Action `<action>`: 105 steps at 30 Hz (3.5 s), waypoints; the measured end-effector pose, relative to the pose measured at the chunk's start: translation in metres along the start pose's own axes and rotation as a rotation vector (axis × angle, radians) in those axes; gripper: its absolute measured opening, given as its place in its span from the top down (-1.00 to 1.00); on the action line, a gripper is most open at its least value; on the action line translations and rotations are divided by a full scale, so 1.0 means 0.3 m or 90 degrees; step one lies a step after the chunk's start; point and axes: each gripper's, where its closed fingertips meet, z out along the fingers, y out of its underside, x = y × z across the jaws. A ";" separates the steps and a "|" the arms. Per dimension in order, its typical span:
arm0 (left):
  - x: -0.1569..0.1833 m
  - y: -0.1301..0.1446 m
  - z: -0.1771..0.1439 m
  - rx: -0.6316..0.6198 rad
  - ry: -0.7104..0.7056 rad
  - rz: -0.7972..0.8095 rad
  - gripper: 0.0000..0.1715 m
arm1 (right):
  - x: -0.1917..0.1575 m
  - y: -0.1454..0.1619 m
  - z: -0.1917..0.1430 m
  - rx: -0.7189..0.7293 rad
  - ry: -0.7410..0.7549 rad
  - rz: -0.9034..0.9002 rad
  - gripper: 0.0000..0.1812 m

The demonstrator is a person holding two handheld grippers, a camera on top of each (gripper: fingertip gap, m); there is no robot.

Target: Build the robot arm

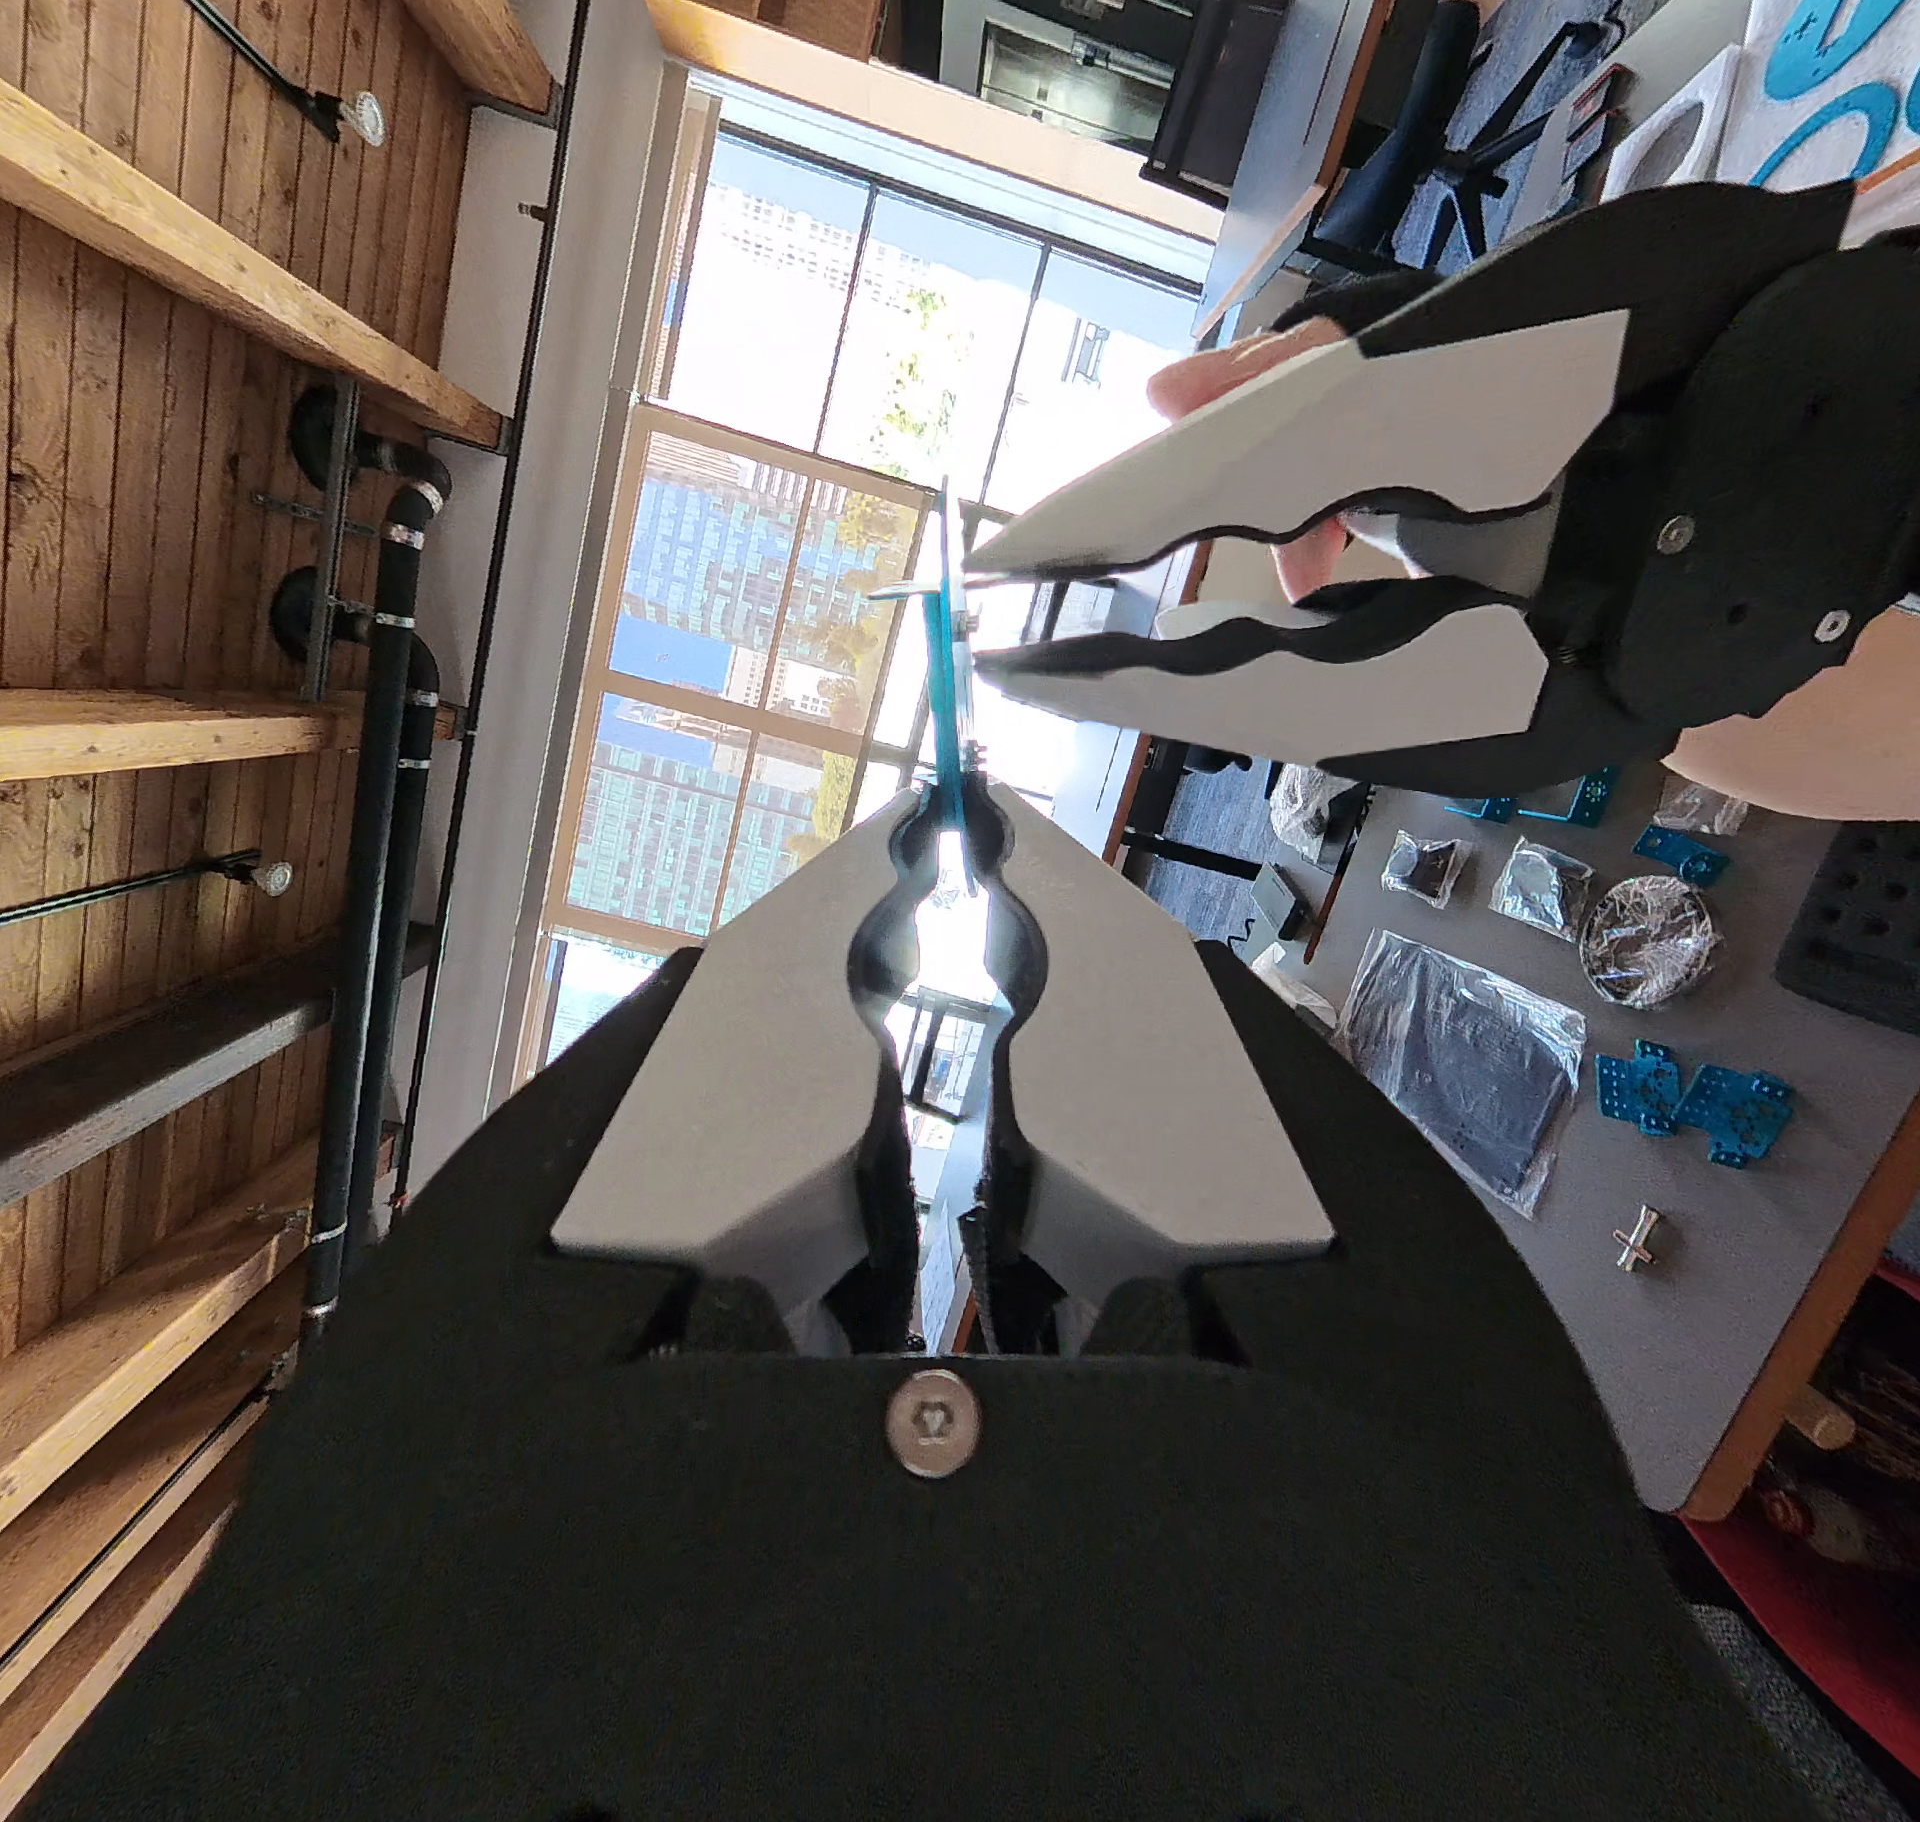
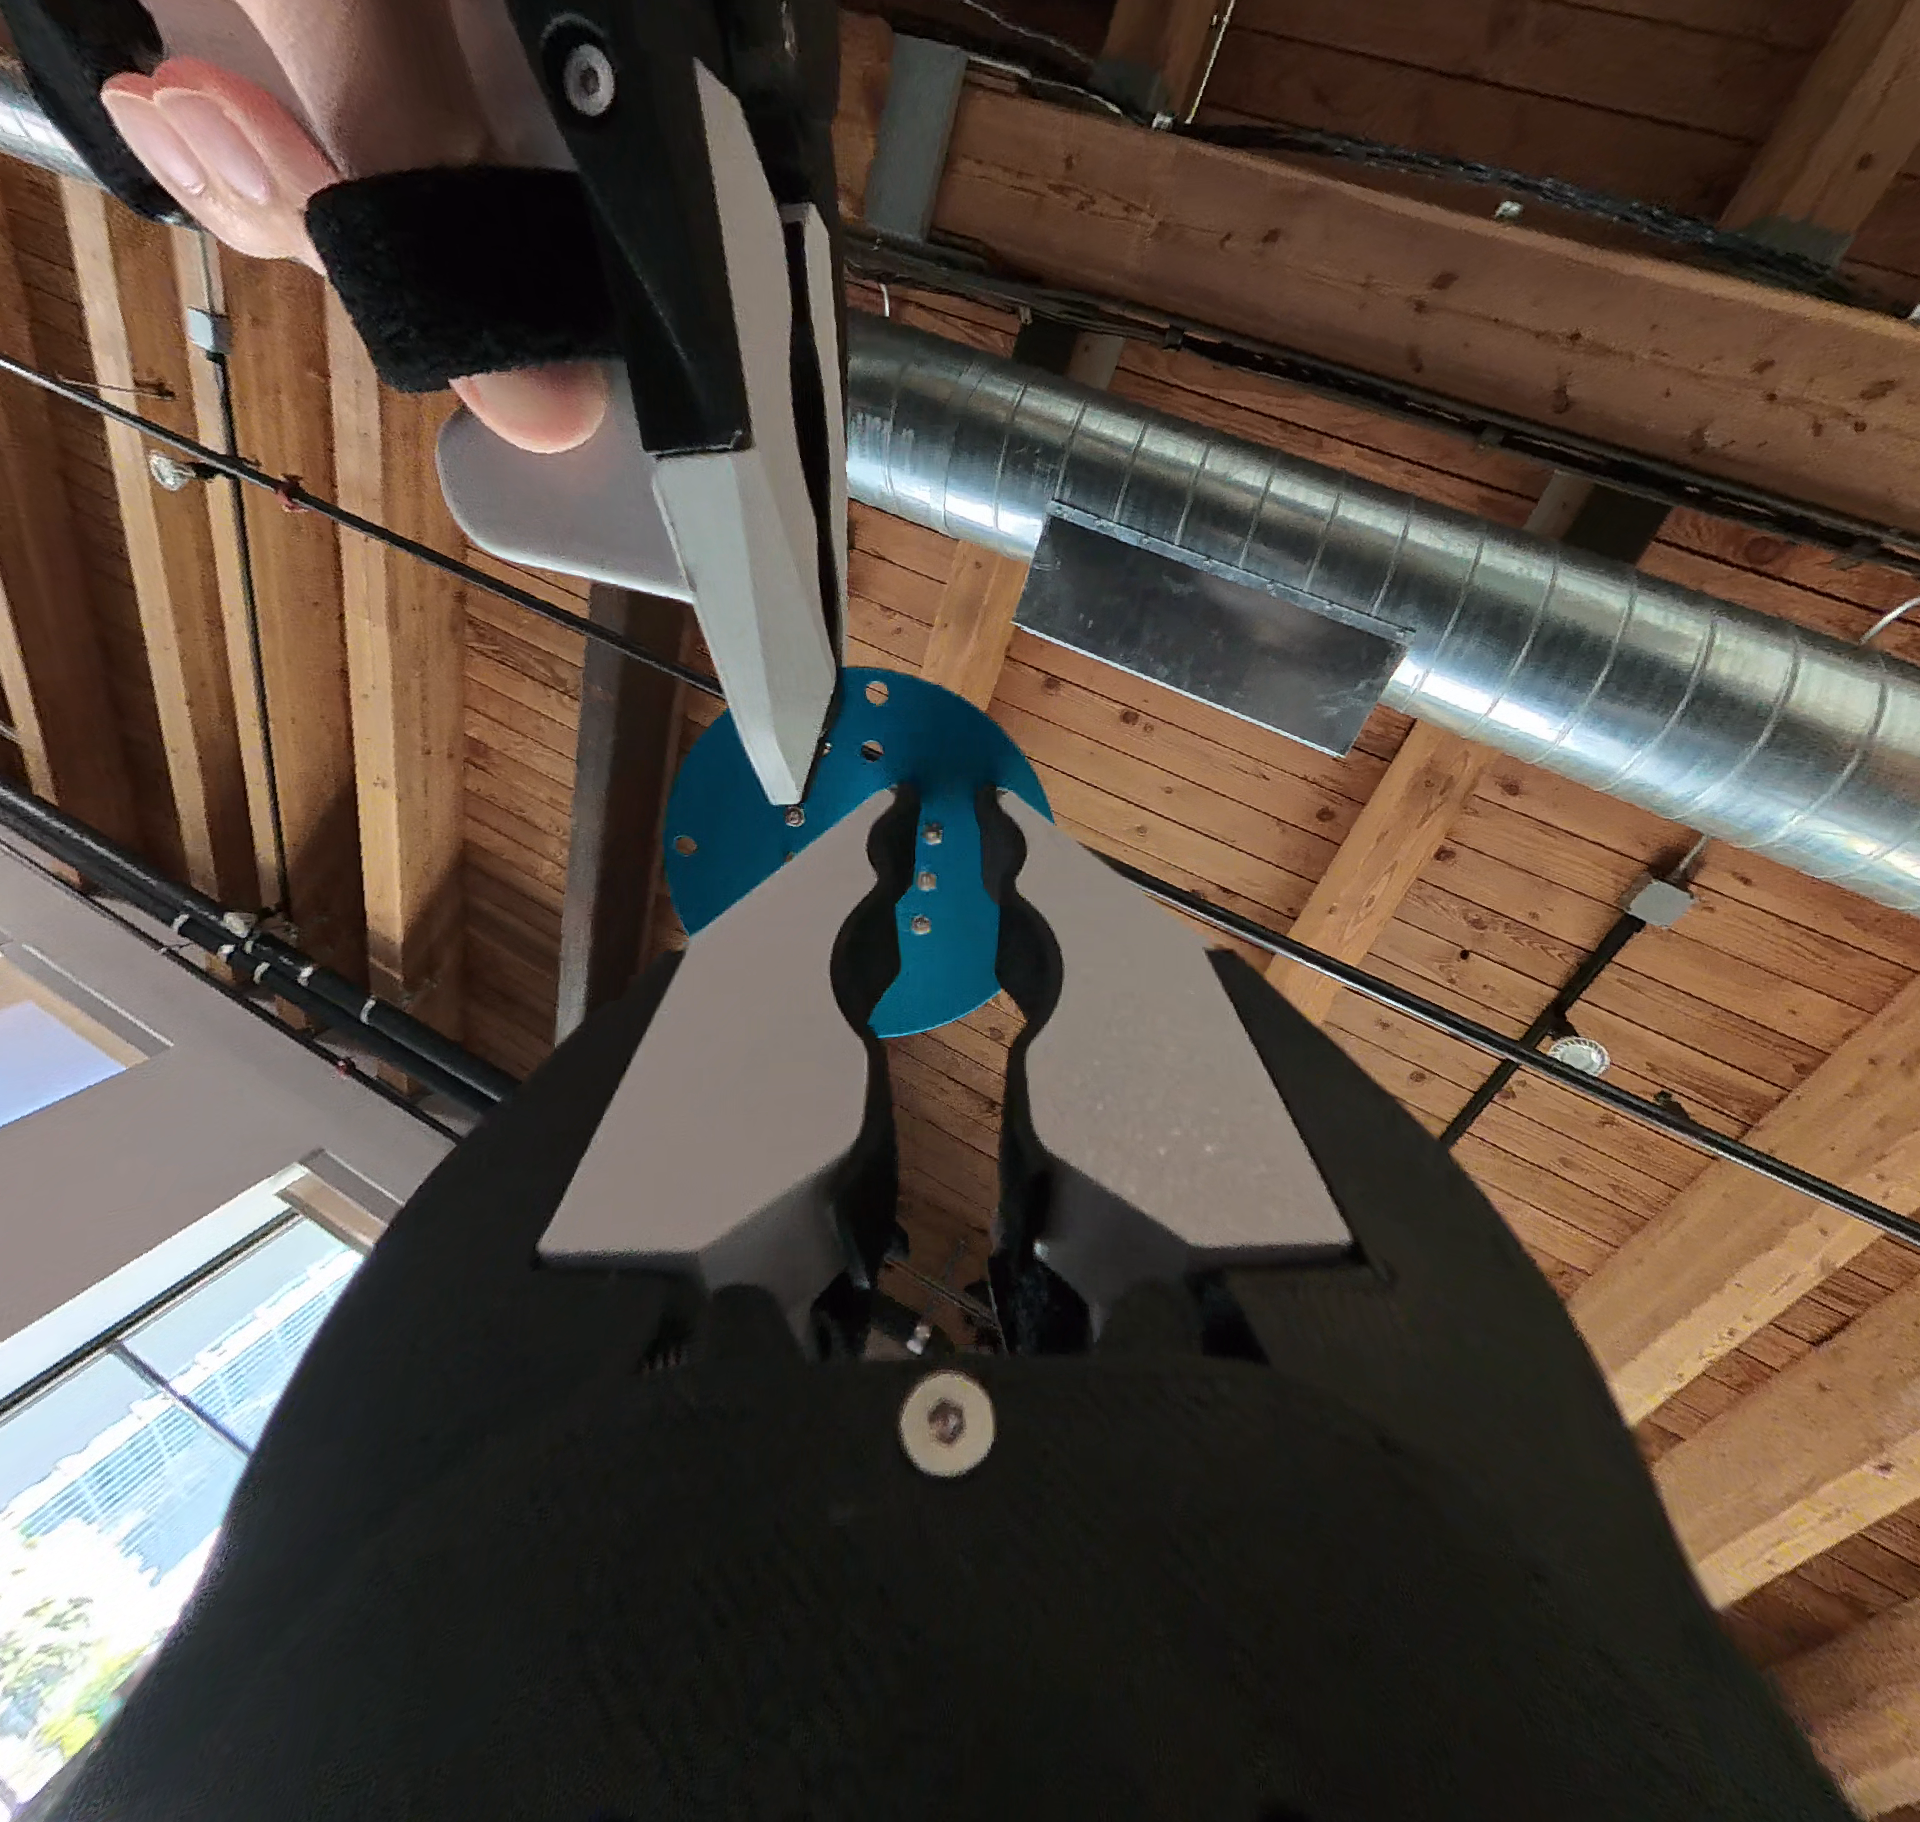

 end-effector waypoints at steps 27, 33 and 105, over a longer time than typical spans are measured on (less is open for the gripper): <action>0.007 -0.039 -0.007 0.048 -0.041 0.034 0.96 | 0.026 0.013 -0.005 0.025 0.032 0.241 0.99; -0.003 -0.045 0.015 0.053 -0.071 0.062 0.96 | 0.037 0.039 0.000 0.054 0.068 0.449 0.99; 0.029 0.118 -0.013 0.199 0.067 -0.289 0.98 | -0.166 0.175 -0.059 0.279 -0.164 1.197 0.54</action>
